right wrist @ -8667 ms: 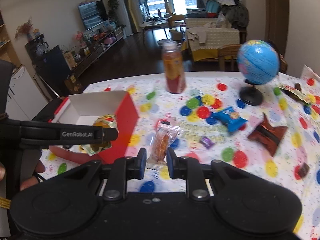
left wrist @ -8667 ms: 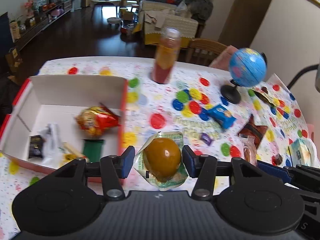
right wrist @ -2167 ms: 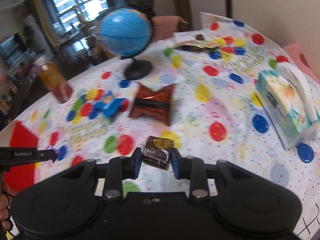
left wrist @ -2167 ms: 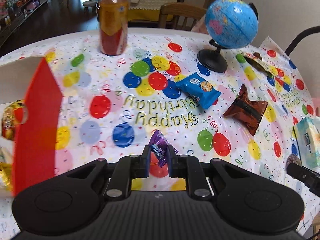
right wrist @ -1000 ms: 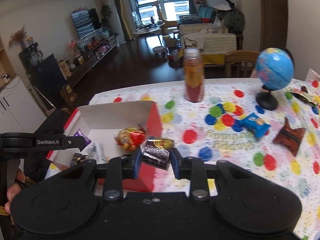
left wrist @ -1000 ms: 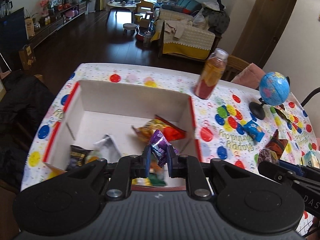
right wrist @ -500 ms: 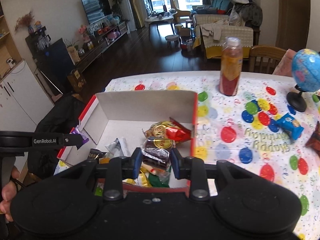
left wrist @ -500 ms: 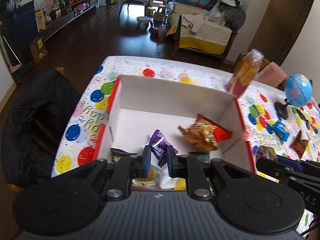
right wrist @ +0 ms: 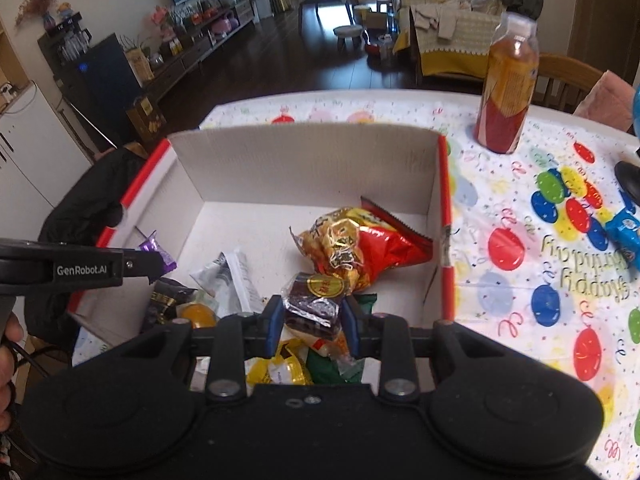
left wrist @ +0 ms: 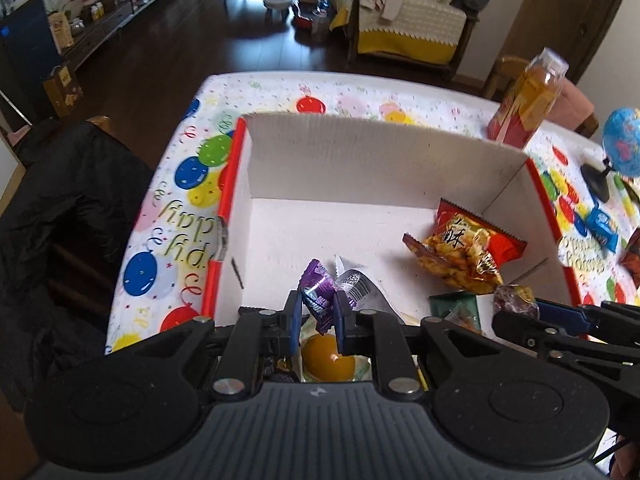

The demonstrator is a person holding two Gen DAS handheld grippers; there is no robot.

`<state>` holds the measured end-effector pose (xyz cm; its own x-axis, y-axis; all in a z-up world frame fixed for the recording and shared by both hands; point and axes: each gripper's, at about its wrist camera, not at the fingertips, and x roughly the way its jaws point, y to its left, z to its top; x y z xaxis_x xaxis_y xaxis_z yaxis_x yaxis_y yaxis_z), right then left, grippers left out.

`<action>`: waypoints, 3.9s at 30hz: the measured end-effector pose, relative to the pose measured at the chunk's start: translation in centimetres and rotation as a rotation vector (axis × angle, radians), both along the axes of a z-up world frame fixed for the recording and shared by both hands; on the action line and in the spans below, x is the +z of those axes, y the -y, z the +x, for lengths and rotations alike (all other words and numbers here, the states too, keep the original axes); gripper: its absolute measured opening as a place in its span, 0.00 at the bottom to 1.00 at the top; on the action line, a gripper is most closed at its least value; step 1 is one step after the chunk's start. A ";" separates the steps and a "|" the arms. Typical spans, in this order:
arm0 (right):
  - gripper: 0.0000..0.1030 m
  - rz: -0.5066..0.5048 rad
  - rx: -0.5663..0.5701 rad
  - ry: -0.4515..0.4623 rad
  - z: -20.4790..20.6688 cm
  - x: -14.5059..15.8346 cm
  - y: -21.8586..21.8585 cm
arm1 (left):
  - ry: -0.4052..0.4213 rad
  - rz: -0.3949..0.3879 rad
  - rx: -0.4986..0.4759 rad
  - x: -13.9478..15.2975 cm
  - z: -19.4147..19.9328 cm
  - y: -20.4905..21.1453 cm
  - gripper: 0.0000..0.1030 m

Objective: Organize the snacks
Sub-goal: 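Lower both snacks into the box and open both tools, then move both tools back toward the blue cookie packet and foil snack bag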

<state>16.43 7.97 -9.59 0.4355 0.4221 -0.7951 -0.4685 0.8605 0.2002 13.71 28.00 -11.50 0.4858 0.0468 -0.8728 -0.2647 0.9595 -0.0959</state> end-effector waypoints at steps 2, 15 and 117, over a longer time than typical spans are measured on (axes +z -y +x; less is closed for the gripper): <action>0.28 -0.008 0.003 -0.015 0.3 -0.6 -0.4 | -0.017 0.000 -0.019 -0.7 0.5 0.1 0.16; 0.31 -0.046 0.034 -0.064 0.9 -2.8 -1.7 | -0.084 0.005 -0.079 -3.6 2.2 1.1 0.16; 0.96 0.028 -0.378 0.062 13.8 -3.9 43.1 | 0.033 -0.002 -0.284 -2.5 21.6 41.5 0.99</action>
